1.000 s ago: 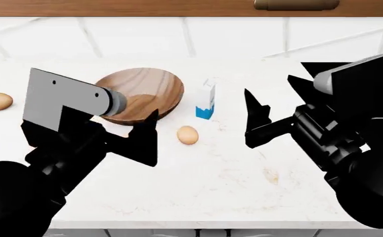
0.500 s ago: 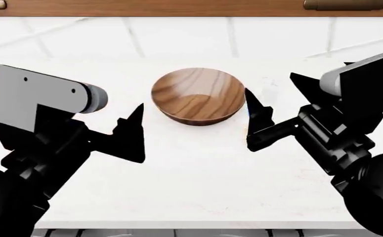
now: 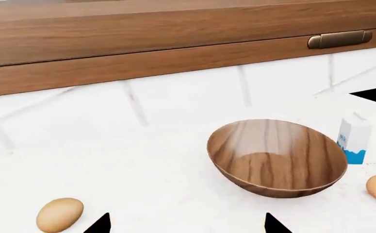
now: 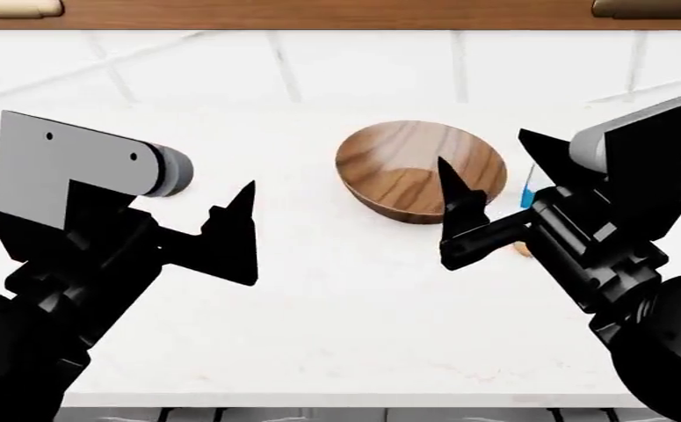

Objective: Place the eggs and milk next to the bowl.

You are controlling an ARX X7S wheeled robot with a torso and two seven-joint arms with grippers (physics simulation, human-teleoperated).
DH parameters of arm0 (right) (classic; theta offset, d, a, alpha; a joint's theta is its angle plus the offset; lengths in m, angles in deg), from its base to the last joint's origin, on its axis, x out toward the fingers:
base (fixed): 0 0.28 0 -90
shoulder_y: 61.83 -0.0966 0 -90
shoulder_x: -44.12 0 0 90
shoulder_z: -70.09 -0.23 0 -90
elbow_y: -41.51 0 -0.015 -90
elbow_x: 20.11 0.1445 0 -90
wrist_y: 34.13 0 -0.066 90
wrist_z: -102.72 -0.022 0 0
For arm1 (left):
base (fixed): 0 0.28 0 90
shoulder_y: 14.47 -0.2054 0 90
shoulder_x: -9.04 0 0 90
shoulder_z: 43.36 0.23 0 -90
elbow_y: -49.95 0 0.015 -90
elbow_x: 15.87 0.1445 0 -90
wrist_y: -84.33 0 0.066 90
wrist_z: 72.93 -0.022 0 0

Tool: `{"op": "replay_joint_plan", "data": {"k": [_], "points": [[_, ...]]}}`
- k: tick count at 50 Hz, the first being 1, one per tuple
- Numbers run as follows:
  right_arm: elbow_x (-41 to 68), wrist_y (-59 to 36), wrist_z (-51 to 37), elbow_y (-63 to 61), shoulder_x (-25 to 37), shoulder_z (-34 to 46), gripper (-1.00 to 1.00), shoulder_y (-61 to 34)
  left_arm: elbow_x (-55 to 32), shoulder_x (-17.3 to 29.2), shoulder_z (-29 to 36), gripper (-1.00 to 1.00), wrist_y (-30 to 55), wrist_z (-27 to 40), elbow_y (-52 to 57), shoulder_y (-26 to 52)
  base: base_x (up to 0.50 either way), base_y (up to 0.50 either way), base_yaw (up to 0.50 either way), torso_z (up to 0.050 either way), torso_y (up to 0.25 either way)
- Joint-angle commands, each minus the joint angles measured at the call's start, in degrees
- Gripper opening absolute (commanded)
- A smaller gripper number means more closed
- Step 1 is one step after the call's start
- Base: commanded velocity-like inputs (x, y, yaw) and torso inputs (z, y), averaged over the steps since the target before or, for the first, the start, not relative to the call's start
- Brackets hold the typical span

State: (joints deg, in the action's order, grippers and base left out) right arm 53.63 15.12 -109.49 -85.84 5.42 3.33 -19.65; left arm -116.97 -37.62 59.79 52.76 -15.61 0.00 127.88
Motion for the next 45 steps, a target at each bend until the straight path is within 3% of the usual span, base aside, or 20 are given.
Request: {"op": "replay_joint_plan", "data": {"k": [1, 18, 45], "points": [[0.69, -0.31, -0.65, -0.04, 0.17, -0.18, 1.00, -0.46, 0.31, -0.26, 0.50, 1.00, -0.04, -0.52, -0.29, 0.49, 0.20, 0.00, 0.00, 0.000, 0.000], [1.52, -0.62, -0.65, 0.23, 0.00, 0.04, 1.00, -0.77, 1.02, -0.09, 0.69, 1.00, -0.39, -1.19, -0.50, 0.33, 0.48, 0.00, 0.00, 0.000, 0.000], [2.38, -1.85, -1.00, 1.06, -0.18, 0.90, 1.00, -1.50, 6.82, 2.16, 0.18, 1.00, -0.71, -3.91, -5.50, -2.28, 0.01, 0.00, 0.00, 0.000, 0.000]]}}
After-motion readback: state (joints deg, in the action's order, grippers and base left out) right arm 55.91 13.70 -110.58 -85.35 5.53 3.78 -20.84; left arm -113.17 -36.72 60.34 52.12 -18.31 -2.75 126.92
